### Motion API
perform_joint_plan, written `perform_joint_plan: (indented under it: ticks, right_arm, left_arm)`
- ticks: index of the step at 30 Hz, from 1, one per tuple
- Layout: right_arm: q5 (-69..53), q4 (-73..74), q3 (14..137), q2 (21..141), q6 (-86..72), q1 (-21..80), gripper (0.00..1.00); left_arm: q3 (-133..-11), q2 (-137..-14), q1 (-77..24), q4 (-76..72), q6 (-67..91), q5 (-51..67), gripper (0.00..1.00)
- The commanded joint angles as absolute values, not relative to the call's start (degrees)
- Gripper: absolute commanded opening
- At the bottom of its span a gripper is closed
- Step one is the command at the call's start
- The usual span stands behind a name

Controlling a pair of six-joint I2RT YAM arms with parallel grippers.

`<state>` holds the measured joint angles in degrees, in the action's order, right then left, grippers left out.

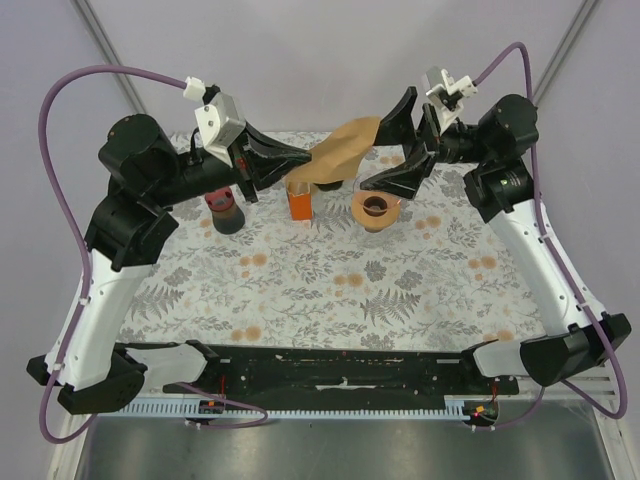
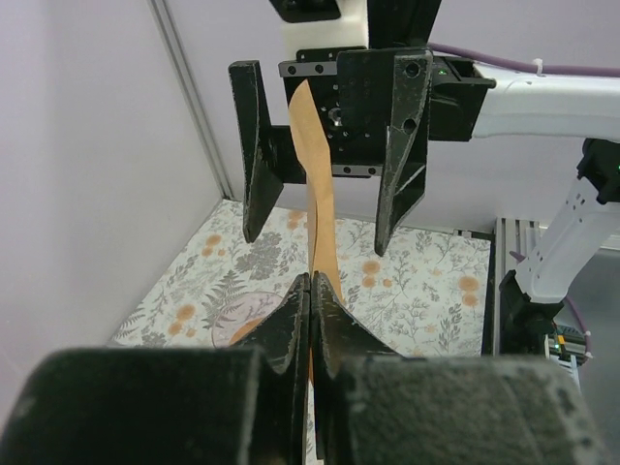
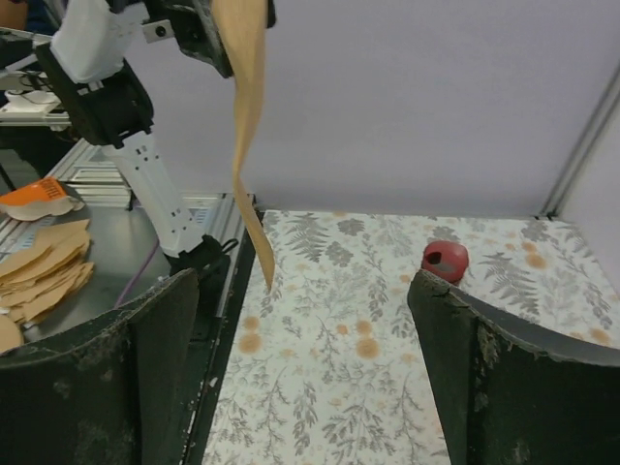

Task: Place the coffee filter in the dripper
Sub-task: Place the coffee filter in the coffee dripper.

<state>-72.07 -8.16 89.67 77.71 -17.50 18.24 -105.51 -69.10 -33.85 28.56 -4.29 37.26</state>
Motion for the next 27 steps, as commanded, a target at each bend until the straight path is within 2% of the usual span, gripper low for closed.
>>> perform_joint_plan:
  ticks: [1,5,7,10,12,15,16,17,18,19,21,22,24,27]
  right_arm:
    - [-76.6,-18.5,92.2,76.9,-25.8,22.3,0.95]
    - [-74.5,-18.8,93.5,78.1,-25.8,24.8,0.91]
    - [-73.5,-18.7,94.6,79.4,-26.2,25.8,0.83]
    - [-74.5,-19.8,97.2,81.8,-28.1,27.4,0.58]
    - [-75.4,-22.3,97.6,82.4,-29.9,27.7,0.33]
    - [-76.5,-22.0,97.5,82.0,-29.3,27.5,0.04]
    - [-76.6,-19.4,97.6,81.6,-26.8,27.3,0.00]
    - [-76.6,-15.8,97.8,81.0,-24.3,27.0,0.00]
    - [-76.6,-11.2,98.3,80.7,-20.9,26.6,0.00]
    - [-76.3,-7.4,98.5,80.2,-17.6,26.3,0.00]
    - [-77.4,-3.4,98.4,79.3,-14.9,25.0,0.00]
    - [-78.2,-2.9,98.1,78.8,-14.7,24.5,0.00]
    - [-78.7,-2.4,97.6,78.2,-14.3,24.1,0.00]
    - [-77.9,-2.1,97.9,78.5,-14.4,24.0,0.00]
  left_arm:
    - [-105.6,-68.8,-33.8,25.8,-3.1,40.2,0.02]
    - [-105.6,-69.2,-33.8,25.6,-2.7,40.5,0.02]
    - [-105.5,-69.2,-33.8,25.1,-1.7,41.1,0.02]
    - [-104.9,-69.3,-33.8,24.6,-0.9,41.9,0.02]
    - [-104.4,-69.0,-33.8,24.7,-1.0,41.8,0.02]
    - [-104.8,-68.9,-33.8,25.7,-0.5,41.3,0.02]
    - [-105.4,-68.9,-33.8,26.4,1.1,40.8,0.09]
    - [-106.1,-69.0,-33.7,27.1,1.5,40.2,0.28]
    - [-107.3,-69.1,-33.6,28.3,1.4,39.6,0.40]
    - [-108.4,-69.3,-33.4,29.8,0.9,38.9,0.45]
    - [-111.7,-70.0,-33.2,33.9,-2.5,37.7,0.47]
    - [-112.8,-70.2,-33.2,35.8,-4.5,37.4,0.44]
    - [-113.8,-70.5,-33.2,38.0,-7.8,38.7,0.32]
    - [-112.6,-70.2,-33.2,39.3,-10.7,44.7,0.28]
